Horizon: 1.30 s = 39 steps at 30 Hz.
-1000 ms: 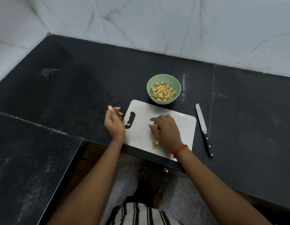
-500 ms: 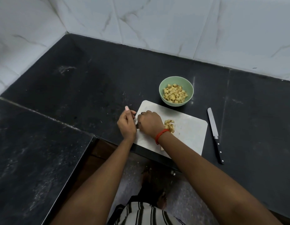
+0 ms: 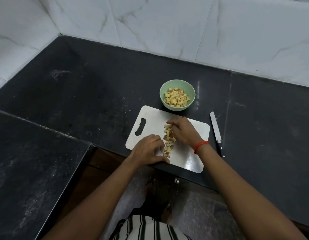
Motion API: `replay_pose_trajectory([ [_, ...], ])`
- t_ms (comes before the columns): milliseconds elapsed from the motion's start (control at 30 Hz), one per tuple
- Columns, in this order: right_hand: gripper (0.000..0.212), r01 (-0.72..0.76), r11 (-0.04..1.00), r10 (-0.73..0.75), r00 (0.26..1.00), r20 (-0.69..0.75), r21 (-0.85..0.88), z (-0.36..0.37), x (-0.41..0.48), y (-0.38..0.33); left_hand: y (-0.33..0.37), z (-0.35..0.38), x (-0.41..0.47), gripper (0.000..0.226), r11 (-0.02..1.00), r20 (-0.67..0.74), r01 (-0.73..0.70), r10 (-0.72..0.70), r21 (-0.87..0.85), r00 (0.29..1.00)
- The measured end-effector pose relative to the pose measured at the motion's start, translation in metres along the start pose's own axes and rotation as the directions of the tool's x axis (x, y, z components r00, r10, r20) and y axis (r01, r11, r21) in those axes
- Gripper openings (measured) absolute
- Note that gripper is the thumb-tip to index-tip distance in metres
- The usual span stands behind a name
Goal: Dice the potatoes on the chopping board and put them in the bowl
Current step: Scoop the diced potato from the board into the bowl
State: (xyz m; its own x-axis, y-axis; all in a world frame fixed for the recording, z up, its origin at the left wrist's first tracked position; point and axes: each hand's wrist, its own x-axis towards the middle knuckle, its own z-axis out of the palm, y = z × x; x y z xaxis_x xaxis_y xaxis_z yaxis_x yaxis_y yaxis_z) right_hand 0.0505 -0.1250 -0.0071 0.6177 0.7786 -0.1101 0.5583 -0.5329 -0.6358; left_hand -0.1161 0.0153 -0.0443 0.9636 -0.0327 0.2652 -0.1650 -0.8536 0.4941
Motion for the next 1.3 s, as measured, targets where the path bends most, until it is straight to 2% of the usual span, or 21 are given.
replay_pose_trajectory([
  [133,0.034,0.049,0.998,-0.049,0.999,0.001,-0.047,0.009,-0.008,-0.006,-0.001,0.009,-0.001,0.038,0.997,0.003,0.066,-0.066,-0.047,0.998],
  [267,0.037,0.05,0.999,-0.051,0.998,0.022,0.01,0.019,-0.023,-0.004,0.006,0.007,0.014,0.027,0.988,-0.079,0.152,-0.151,0.013,0.985],
  [333,0.039,0.035,0.998,-0.035,0.999,-0.015,0.056,0.023,-0.031,-0.002,0.008,0.006,0.021,0.024,0.972,-0.054,0.228,-0.231,-0.063,0.971],
  [433,0.041,0.04,0.998,-0.034,0.99,-0.136,0.048,0.024,-0.037,0.003,0.007,0.003,0.018,0.021,0.91,-0.067,0.275,-0.31,-0.31,0.949],
  [500,0.05,0.108,0.986,-0.13,0.974,-0.183,-0.127,0.026,-0.036,0.004,0.006,-0.002,0.017,0.02,0.859,-0.179,0.289,-0.391,-0.422,0.903],
  [567,0.061,0.157,0.933,-0.22,0.961,-0.167,-0.324,0.031,-0.032,0.0,0.006,-0.005,0.028,0.012,0.824,-0.296,0.327,-0.491,-0.462,0.819],
  [633,0.062,0.188,0.885,-0.269,0.953,-0.137,-0.426,0.038,-0.027,-0.006,0.003,-0.004,0.049,0.024,0.779,-0.326,0.387,-0.578,-0.493,0.748],
  [767,0.051,0.227,0.816,-0.355,0.923,-0.151,-0.532,0.045,-0.02,-0.009,-0.006,0.006,0.072,0.041,0.741,-0.328,0.475,-0.65,-0.475,0.685],
  [833,0.043,0.267,0.808,-0.399,0.904,-0.156,-0.525,0.05,-0.017,-0.006,-0.012,0.011,0.07,0.042,0.746,-0.36,0.474,-0.651,-0.467,0.669],
  [933,0.026,0.348,0.781,-0.479,0.866,-0.141,-0.519,0.055,-0.012,0.001,-0.017,0.015,0.072,0.045,0.705,-0.376,0.446,-0.688,-0.551,0.621],
  [1000,0.024,0.343,0.771,-0.488,0.86,-0.15,-0.537,0.053,-0.009,0.004,-0.017,0.015,0.074,0.05,0.684,-0.382,0.442,-0.708,-0.58,0.594],
  [1067,0.029,0.319,0.783,-0.47,0.866,-0.171,-0.535,0.054,-0.007,0.005,-0.016,0.016,0.073,0.051,0.704,-0.396,0.466,-0.697,-0.536,0.598],
  [1133,0.038,0.26,0.833,-0.405,0.888,-0.219,-0.488,0.052,-0.004,0.001,-0.016,0.016,0.072,0.046,0.769,-0.451,0.463,-0.636,-0.44,0.626],
  [1200,0.046,0.152,0.915,-0.27,0.92,-0.285,-0.375,0.049,-0.002,-0.003,-0.019,0.019,0.073,0.039,0.812,-0.513,0.507,-0.579,-0.29,0.634],
  [1233,0.048,0.075,0.95,-0.176,0.931,-0.321,-0.302,0.047,-0.001,-0.004,-0.022,0.021,0.073,0.04,0.797,-0.508,0.567,-0.584,-0.209,0.633],
  [1300,0.047,-0.047,0.992,-0.004,0.919,-0.394,-0.12,0.036,0.002,-0.009,-0.027,0.025,0.076,0.055,0.76,-0.441,0.648,-0.595,-0.038,0.672],
])
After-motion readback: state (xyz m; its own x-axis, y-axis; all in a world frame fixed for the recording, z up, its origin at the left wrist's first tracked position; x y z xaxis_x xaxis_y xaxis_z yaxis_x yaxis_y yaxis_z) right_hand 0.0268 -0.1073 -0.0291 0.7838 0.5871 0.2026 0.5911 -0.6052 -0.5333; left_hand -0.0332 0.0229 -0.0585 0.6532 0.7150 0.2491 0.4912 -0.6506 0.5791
